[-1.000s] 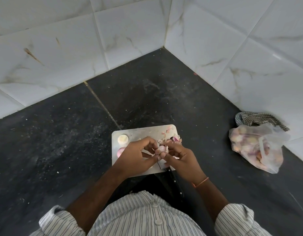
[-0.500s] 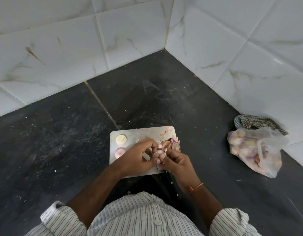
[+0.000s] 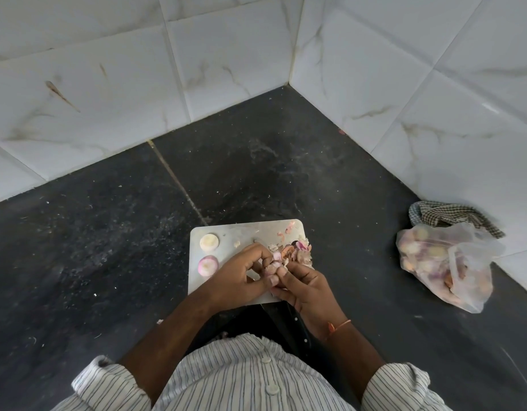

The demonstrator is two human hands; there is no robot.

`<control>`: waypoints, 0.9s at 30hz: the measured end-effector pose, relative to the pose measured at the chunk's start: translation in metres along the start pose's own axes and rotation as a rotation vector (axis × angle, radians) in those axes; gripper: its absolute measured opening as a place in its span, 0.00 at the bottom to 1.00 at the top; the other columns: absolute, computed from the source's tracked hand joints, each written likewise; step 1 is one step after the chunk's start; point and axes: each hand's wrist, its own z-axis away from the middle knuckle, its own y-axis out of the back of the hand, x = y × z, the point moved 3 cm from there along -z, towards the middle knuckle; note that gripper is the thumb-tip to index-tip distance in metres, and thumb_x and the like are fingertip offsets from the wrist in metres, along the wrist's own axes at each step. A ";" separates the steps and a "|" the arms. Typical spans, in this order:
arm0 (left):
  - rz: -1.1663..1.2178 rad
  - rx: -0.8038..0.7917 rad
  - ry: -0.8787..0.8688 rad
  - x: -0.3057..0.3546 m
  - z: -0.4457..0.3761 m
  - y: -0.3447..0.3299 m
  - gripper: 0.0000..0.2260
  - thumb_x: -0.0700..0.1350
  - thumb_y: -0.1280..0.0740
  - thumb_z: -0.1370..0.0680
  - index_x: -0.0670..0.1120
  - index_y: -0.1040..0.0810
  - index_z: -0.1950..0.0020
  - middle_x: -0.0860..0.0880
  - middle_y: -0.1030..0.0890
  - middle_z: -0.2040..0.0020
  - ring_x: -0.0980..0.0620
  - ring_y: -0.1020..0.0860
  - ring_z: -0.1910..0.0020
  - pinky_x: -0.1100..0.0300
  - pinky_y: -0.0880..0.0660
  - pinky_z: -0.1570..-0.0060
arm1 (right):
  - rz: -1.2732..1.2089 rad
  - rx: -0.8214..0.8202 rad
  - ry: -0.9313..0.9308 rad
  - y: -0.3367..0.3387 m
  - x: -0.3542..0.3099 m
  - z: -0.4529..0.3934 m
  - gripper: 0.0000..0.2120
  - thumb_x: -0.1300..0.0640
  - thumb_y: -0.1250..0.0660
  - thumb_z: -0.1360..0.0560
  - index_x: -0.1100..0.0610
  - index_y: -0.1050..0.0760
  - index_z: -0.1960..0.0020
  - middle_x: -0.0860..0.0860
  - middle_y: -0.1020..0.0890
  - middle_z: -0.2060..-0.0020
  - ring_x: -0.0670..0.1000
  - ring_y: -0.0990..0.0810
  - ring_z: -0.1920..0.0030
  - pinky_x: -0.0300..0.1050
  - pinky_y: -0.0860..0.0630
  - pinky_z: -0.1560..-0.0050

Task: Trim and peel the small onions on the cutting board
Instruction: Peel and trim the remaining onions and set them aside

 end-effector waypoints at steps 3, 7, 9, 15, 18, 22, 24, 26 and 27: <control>0.024 0.056 0.057 0.001 0.000 0.002 0.10 0.47 0.22 0.21 0.55 0.23 0.48 0.57 0.19 0.48 0.52 0.18 0.49 0.58 0.18 0.52 | -0.018 0.019 0.009 0.001 -0.002 0.000 0.10 0.63 0.33 0.18 0.64 0.15 0.42 0.63 0.13 0.46 0.55 0.12 0.46 0.43 0.16 0.48; -0.003 0.069 0.045 0.002 -0.001 0.005 0.11 0.46 0.22 0.22 0.54 0.23 0.50 0.57 0.20 0.50 0.52 0.19 0.52 0.58 0.19 0.52 | 0.009 0.032 0.028 -0.002 0.000 -0.002 0.11 0.60 0.30 0.20 0.65 0.16 0.40 0.64 0.13 0.44 0.57 0.13 0.44 0.44 0.16 0.46; -0.026 0.047 0.037 0.003 -0.002 0.006 0.11 0.45 0.23 0.21 0.54 0.24 0.51 0.59 0.21 0.52 0.55 0.21 0.53 0.63 0.22 0.53 | 0.003 0.033 0.024 -0.003 0.002 -0.003 0.11 0.60 0.30 0.20 0.64 0.16 0.40 0.64 0.14 0.43 0.58 0.13 0.43 0.45 0.16 0.45; -0.005 -0.025 0.042 0.002 -0.002 0.005 0.10 0.43 0.25 0.20 0.53 0.24 0.51 0.61 0.23 0.55 0.59 0.25 0.55 0.64 0.25 0.52 | -0.025 0.012 0.010 -0.005 -0.001 -0.001 0.10 0.59 0.30 0.21 0.63 0.15 0.44 0.63 0.13 0.45 0.55 0.13 0.45 0.43 0.16 0.47; -0.006 -0.026 0.042 0.000 -0.002 0.003 0.08 0.44 0.25 0.19 0.52 0.23 0.51 0.58 0.23 0.55 0.56 0.25 0.55 0.58 0.24 0.52 | -0.026 0.018 0.011 -0.004 0.001 -0.001 0.09 0.60 0.30 0.21 0.62 0.14 0.45 0.62 0.12 0.47 0.55 0.12 0.46 0.43 0.16 0.48; -0.030 0.025 0.023 0.001 -0.003 -0.001 0.06 0.48 0.25 0.20 0.54 0.22 0.52 0.56 0.22 0.55 0.52 0.23 0.54 0.53 0.22 0.51 | -0.048 0.042 0.014 0.003 0.004 -0.002 0.09 0.60 0.30 0.20 0.63 0.14 0.45 0.63 0.13 0.47 0.56 0.13 0.46 0.45 0.15 0.46; -0.033 0.051 0.027 0.001 -0.005 -0.004 0.06 0.51 0.26 0.21 0.56 0.23 0.51 0.55 0.21 0.54 0.52 0.24 0.53 0.54 0.22 0.50 | -0.055 0.036 0.015 0.007 0.004 -0.003 0.11 0.61 0.31 0.18 0.66 0.16 0.41 0.67 0.14 0.43 0.58 0.14 0.43 0.47 0.15 0.43; -0.014 0.085 0.044 0.001 -0.007 -0.007 0.07 0.48 0.25 0.21 0.56 0.22 0.49 0.54 0.21 0.52 0.55 0.23 0.52 0.57 0.21 0.51 | -0.069 0.029 0.020 0.010 0.004 -0.004 0.12 0.60 0.32 0.17 0.66 0.17 0.39 0.69 0.16 0.41 0.59 0.15 0.42 0.50 0.16 0.38; 0.006 0.107 0.054 0.002 -0.008 -0.008 0.08 0.46 0.24 0.21 0.55 0.22 0.48 0.53 0.20 0.50 0.55 0.22 0.51 0.58 0.21 0.52 | -0.073 0.028 0.025 0.011 0.003 -0.005 0.12 0.60 0.32 0.17 0.66 0.17 0.39 0.68 0.16 0.41 0.59 0.15 0.42 0.50 0.17 0.37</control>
